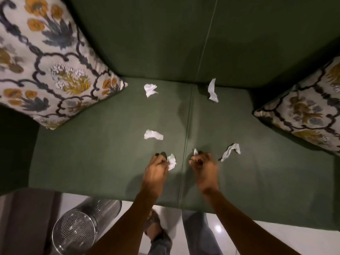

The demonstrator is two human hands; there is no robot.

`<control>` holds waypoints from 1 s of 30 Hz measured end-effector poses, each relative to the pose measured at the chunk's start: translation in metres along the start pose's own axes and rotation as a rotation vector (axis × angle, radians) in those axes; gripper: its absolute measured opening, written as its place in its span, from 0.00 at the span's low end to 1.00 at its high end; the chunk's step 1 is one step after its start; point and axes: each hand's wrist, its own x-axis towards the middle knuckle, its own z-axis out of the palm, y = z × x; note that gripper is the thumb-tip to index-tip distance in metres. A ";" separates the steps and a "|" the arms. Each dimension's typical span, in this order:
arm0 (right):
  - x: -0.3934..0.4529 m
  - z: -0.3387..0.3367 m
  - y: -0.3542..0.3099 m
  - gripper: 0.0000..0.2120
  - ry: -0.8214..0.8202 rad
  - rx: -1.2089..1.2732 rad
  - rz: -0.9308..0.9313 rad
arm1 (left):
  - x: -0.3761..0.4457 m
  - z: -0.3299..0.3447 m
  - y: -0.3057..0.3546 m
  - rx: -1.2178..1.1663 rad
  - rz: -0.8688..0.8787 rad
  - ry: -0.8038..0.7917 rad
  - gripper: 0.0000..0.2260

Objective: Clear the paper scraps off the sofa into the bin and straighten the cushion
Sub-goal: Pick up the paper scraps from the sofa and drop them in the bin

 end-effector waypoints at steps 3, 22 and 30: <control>-0.008 0.009 0.002 0.07 0.059 -0.036 -0.046 | -0.011 0.007 -0.012 -0.041 -0.036 0.089 0.04; -0.247 0.298 -0.086 0.12 -0.506 0.078 -0.079 | -0.318 -0.050 -0.246 -0.497 -1.055 0.794 0.03; -0.300 0.390 -0.075 0.08 -0.581 0.011 -0.094 | -0.363 -0.025 -0.324 -0.539 -1.137 0.735 0.07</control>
